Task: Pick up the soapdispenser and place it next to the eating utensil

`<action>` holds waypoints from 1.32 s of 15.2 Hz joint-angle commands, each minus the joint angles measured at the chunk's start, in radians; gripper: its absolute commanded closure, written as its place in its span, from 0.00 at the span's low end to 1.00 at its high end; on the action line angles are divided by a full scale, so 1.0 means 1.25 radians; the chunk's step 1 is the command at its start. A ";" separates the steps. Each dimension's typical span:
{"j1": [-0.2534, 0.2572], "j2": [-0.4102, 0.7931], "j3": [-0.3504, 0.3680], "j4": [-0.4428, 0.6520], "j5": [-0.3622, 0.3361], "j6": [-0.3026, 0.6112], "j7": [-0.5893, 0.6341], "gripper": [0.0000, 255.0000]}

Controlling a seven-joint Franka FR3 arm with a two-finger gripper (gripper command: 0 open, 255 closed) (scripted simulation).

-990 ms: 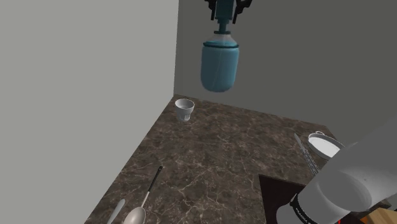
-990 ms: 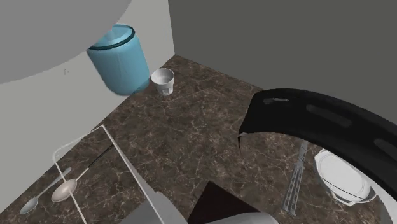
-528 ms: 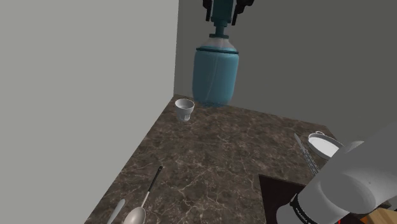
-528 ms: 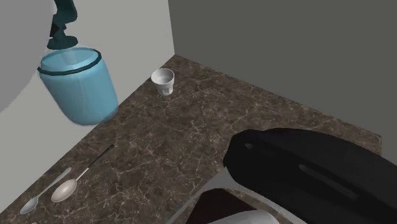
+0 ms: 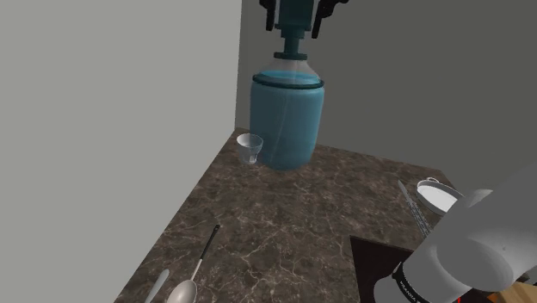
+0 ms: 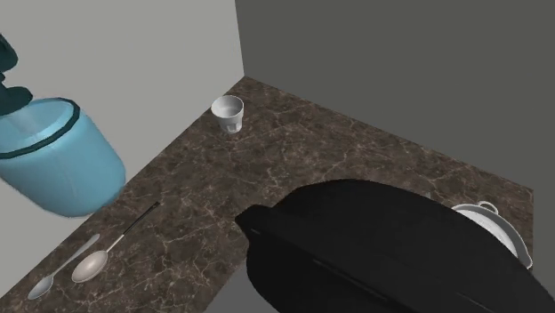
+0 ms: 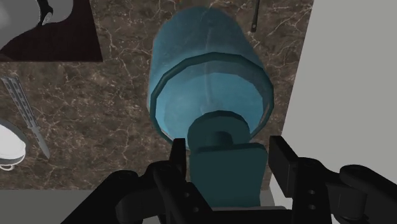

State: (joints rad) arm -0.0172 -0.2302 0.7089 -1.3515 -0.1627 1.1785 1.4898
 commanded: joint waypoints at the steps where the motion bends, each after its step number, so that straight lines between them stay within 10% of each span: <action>1: 0.012 0.012 0.040 0.015 -0.002 -0.016 0.052 1.00; 8: 0.084 0.170 0.250 0.159 -0.109 -0.115 0.284 1.00; 11: 0.215 0.310 0.334 0.265 -0.239 -0.193 0.421 1.00; 20: 0.080 0.109 0.252 0.013 -0.037 -0.008 0.333 1.00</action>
State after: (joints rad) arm 0.0918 -0.0665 1.0405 -1.3026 -0.2333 1.1437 1.9199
